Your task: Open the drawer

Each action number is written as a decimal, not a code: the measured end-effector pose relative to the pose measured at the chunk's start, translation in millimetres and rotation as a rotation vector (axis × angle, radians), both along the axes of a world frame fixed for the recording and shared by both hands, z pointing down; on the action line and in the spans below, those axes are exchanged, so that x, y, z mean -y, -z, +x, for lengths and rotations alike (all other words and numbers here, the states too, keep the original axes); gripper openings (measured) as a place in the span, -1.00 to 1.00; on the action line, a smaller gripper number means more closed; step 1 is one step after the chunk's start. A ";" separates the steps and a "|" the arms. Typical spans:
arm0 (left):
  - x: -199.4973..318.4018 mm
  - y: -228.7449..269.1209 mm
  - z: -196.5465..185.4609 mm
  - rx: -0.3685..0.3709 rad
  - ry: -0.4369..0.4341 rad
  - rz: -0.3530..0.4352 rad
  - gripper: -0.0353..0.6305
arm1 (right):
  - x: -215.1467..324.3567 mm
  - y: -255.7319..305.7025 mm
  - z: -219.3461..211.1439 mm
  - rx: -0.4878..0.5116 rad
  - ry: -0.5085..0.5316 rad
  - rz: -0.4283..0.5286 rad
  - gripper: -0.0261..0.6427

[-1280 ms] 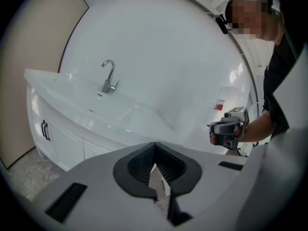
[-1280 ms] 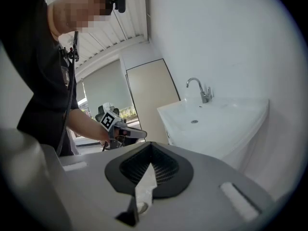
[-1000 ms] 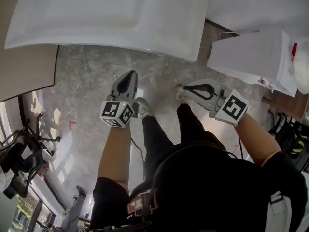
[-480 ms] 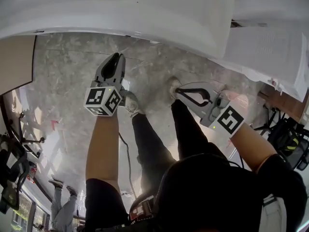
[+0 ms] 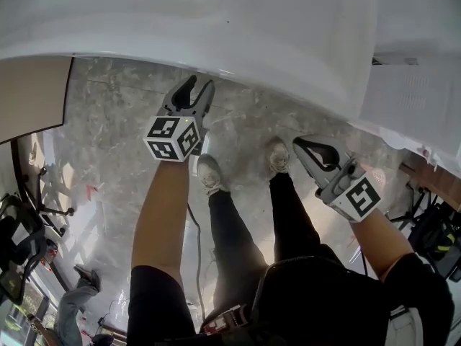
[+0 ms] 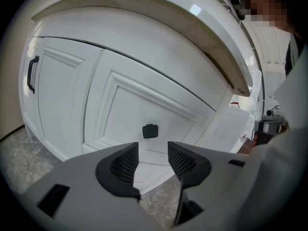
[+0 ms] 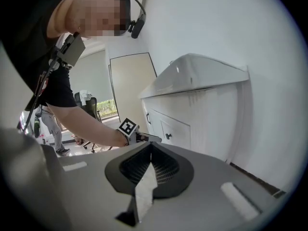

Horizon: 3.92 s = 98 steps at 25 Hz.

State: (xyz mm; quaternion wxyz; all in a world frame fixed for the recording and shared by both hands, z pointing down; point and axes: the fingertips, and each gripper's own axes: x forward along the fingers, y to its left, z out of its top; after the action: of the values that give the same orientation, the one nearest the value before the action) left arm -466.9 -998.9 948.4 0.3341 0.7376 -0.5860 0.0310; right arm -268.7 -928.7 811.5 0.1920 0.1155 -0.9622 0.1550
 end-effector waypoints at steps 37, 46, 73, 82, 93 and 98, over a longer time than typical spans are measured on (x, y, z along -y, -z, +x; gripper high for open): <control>47.8 -5.6 -3.1 0.109 0.014 -0.086 -0.48 | -7.0 -4.4 10.7 -0.027 0.042 0.018 -0.94; 24.1 -7.2 0.6 0.117 -0.020 -0.104 -0.48 | -7.3 -1.0 4.4 -0.020 0.044 0.019 -0.94; -35.9 -9.9 4.1 0.101 -0.029 -0.115 -0.48 | -5.6 3.2 -7.4 -0.021 0.058 0.039 -0.94; -56.3 -9.0 5.6 0.089 -0.035 -0.136 -0.48 | -3.6 7.3 -12.6 -0.017 0.061 0.042 -0.94; -78.6 -8.5 9.7 0.085 -0.064 -0.154 -0.48 | -1.1 11.7 -20.3 0.002 0.069 0.055 -0.94; -84.7 -8.5 10.4 0.079 -0.058 -0.158 -0.48 | -2.4 7.0 -18.6 -0.017 0.070 0.041 -0.94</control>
State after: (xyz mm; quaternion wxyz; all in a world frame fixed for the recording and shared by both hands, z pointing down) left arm -456.5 -914.2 956.8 0.3671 0.7237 -0.5728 0.1159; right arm -287.2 -926.3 804.5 0.2030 0.0870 -0.9670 0.1274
